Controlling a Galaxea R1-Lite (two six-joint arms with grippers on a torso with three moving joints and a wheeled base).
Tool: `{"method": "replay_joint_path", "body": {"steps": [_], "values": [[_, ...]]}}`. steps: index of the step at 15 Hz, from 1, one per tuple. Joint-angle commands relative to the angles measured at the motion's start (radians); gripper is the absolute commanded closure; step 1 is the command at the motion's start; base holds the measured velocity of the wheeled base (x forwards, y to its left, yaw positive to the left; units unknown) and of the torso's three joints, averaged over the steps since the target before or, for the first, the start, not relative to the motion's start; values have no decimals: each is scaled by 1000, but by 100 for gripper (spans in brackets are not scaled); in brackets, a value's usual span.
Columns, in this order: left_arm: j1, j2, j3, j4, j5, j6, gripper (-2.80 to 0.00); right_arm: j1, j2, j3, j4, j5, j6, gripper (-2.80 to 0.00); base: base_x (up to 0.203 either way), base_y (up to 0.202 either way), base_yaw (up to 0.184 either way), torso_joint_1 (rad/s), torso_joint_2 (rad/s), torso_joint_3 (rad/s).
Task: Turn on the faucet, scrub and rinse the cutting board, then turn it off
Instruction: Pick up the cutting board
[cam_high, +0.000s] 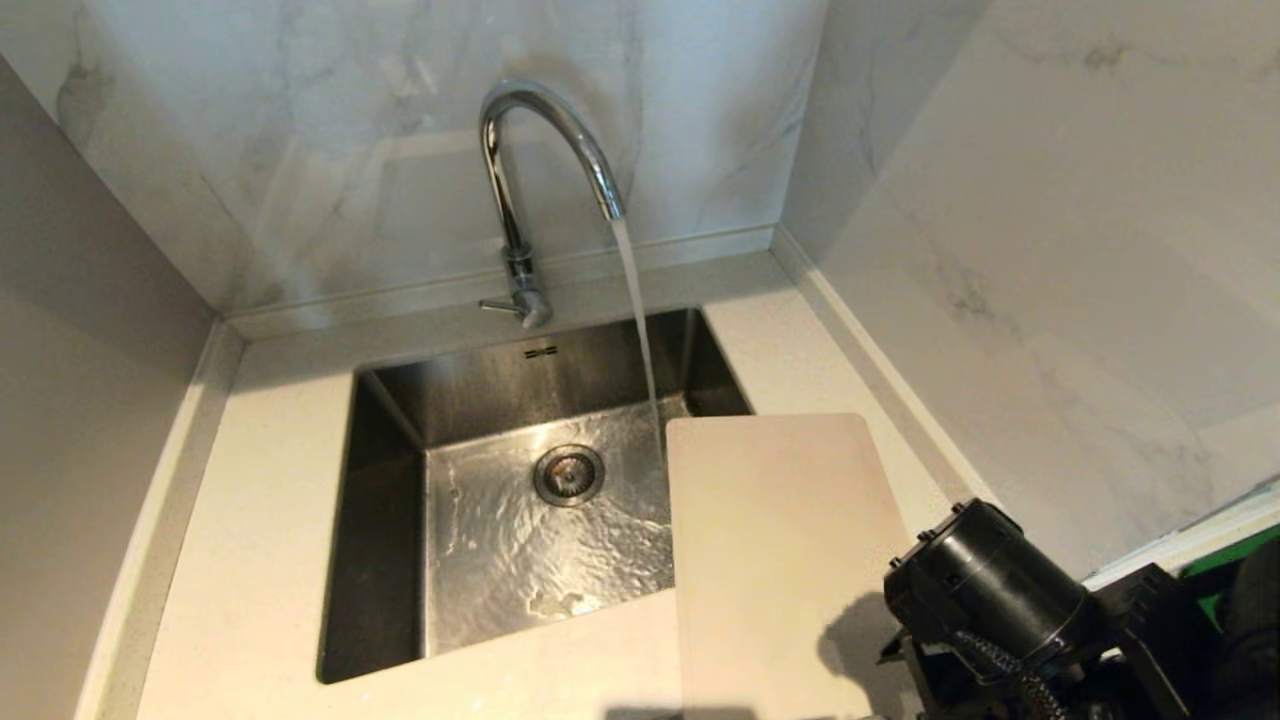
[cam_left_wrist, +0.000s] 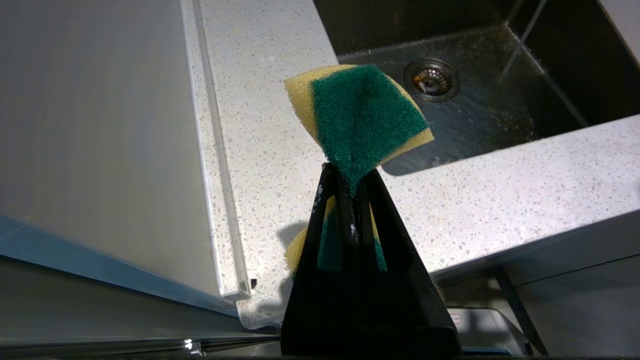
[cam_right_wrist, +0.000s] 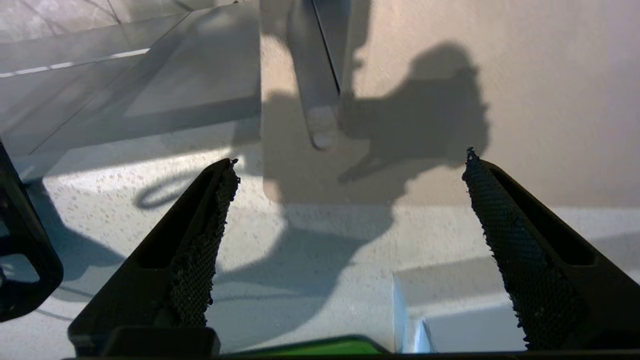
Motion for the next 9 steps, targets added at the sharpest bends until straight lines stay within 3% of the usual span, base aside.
{"method": "replay_joint_path", "body": {"steps": [1, 9], "values": [[0, 0, 0, 0, 0, 0, 0, 14, 60, 48, -45, -1, -5, -280, 0, 0, 0, 0, 0, 0], [0, 0, 0, 0, -1, 0, 0, 116, 102, 149, -116, 21, 58, -280, 0, 0, 0, 0, 0, 0]]}}
